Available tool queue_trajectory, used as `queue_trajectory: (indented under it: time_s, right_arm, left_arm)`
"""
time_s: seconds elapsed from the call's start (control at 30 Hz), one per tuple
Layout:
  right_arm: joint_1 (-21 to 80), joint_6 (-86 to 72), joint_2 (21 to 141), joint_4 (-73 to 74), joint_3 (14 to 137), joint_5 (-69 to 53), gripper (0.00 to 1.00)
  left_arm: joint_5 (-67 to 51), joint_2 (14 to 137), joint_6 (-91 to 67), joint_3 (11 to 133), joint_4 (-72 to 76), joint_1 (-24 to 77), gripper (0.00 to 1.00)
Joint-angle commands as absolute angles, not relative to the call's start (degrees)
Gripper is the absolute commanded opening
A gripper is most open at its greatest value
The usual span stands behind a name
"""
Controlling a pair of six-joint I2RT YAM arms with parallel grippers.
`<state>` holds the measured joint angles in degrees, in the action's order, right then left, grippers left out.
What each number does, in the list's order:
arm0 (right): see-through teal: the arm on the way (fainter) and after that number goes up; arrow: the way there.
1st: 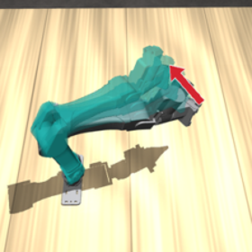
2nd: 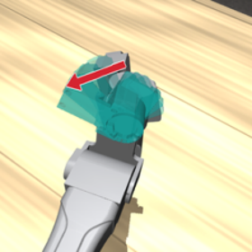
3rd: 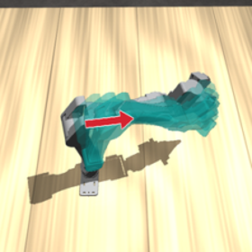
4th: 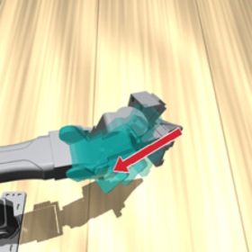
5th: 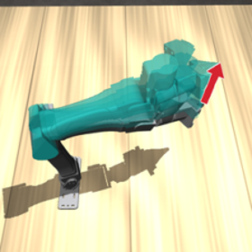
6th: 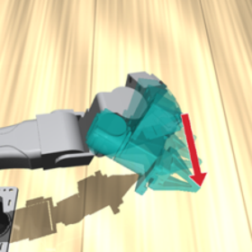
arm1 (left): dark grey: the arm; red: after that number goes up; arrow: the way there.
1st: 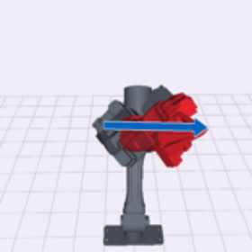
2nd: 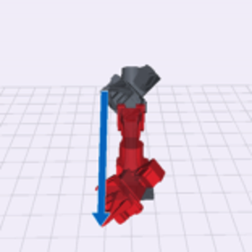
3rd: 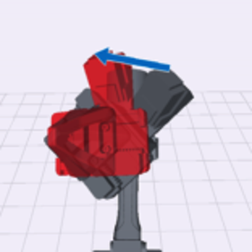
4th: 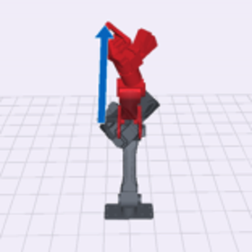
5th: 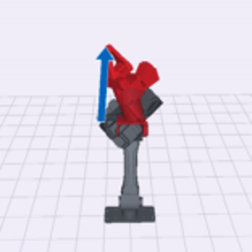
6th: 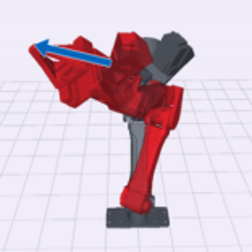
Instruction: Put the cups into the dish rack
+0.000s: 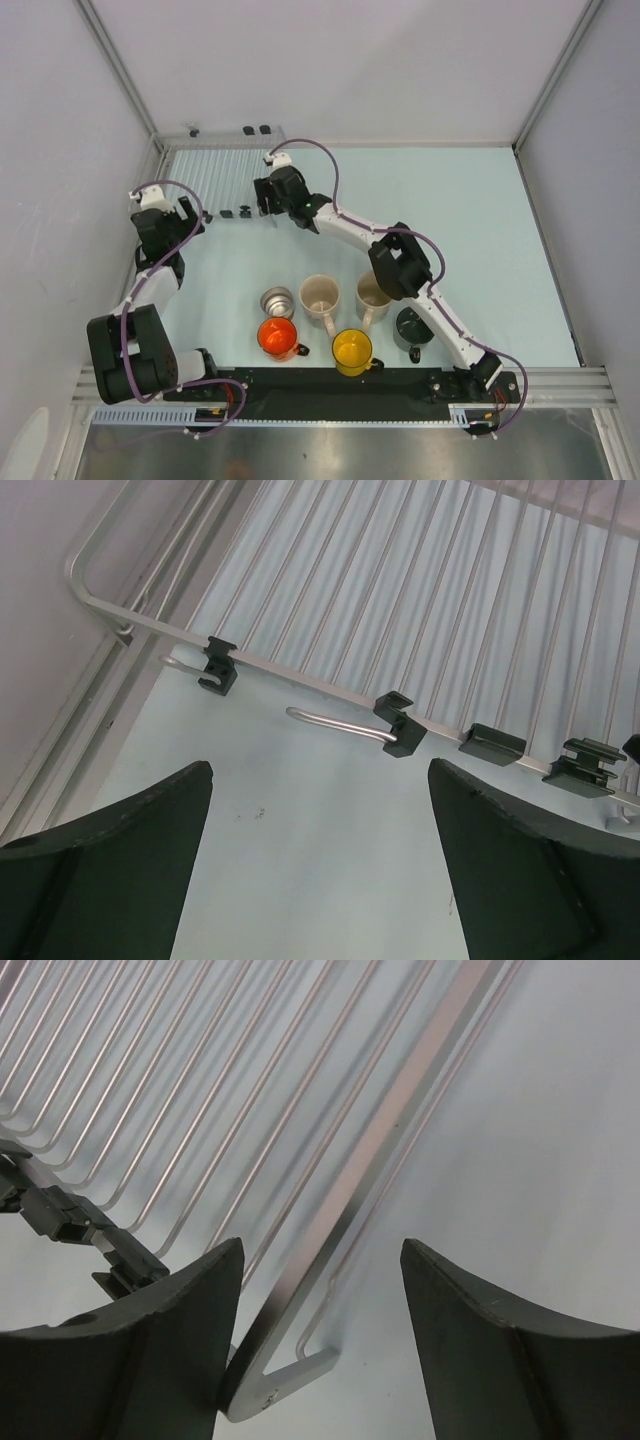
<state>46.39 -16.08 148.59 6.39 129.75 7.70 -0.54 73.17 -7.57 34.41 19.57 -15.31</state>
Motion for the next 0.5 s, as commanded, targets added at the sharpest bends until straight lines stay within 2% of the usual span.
queue_trajectory:
  time_s: [0.0, 0.27, 0.37, 0.4, 0.47]
  right_arm:
    - [46.67, -13.63, 147.22, 4.74, 131.92, 11.95, 0.66]
    - [46.67, -10.37, 147.39, 6.59, 132.27, 18.19, 0.51]
    - [46.41, -9.93, 147.13, 6.86, 131.75, 19.6, 0.33]
    - [46.23, -10.02, 146.95, 6.86, 131.49, 19.51, 0.19]
    - [46.05, -10.89, 146.43, 6.86, 130.7, 19.34, 0.05]
  left_arm:
    - [-2.02, 71.46, -8.53, 33.93, 22.59, -15.64, 0.95]
    - [-2.37, 71.37, -8.44, 33.75, 22.85, -15.56, 0.95]
    - [-2.37, 71.46, -8.44, 33.75, 22.94, -15.64, 0.95]
    - [-2.37, 71.46, -8.35, 33.66, 22.94, -15.56, 0.95]
    - [-2.11, 71.54, -8.35, 33.66, 22.94, -15.64, 0.95]
